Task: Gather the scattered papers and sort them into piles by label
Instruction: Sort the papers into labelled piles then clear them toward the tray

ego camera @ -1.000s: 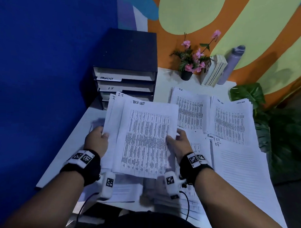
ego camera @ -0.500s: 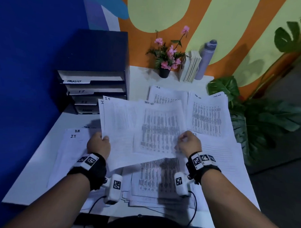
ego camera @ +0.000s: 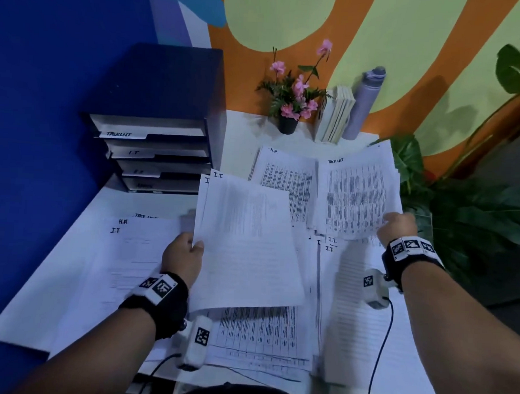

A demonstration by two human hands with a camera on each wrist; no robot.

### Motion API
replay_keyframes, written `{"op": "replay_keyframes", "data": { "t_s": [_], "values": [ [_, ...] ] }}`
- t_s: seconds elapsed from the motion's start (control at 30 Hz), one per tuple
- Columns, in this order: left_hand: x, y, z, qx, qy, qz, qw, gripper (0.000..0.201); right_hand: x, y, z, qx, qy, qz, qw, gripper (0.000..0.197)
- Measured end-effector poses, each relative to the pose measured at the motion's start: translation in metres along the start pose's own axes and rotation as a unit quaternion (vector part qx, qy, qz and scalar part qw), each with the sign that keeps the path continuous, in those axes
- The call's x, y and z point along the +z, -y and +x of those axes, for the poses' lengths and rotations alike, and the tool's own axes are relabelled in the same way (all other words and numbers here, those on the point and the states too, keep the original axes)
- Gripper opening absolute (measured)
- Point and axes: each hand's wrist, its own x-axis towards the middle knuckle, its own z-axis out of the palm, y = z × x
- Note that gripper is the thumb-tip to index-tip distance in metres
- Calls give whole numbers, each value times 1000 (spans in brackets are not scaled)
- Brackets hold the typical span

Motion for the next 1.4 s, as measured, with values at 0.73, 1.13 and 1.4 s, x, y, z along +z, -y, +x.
{"op": "replay_keyframes", "data": {
  "t_s": [0.73, 1.13, 1.4],
  "values": [
    [52, -3, -14, 49, 201, -38, 978, 47, 81, 20, -92, 26, 159, 258, 953, 53],
    [9, 55, 21, 35, 98, 287, 952, 63, 41, -84, -80, 171, -4, -28, 985, 56],
    [-49, 133, 37, -105, 122, 386, 908, 80, 88, 46, -134, -113, 58, 66, 990, 39]
  ]
}}
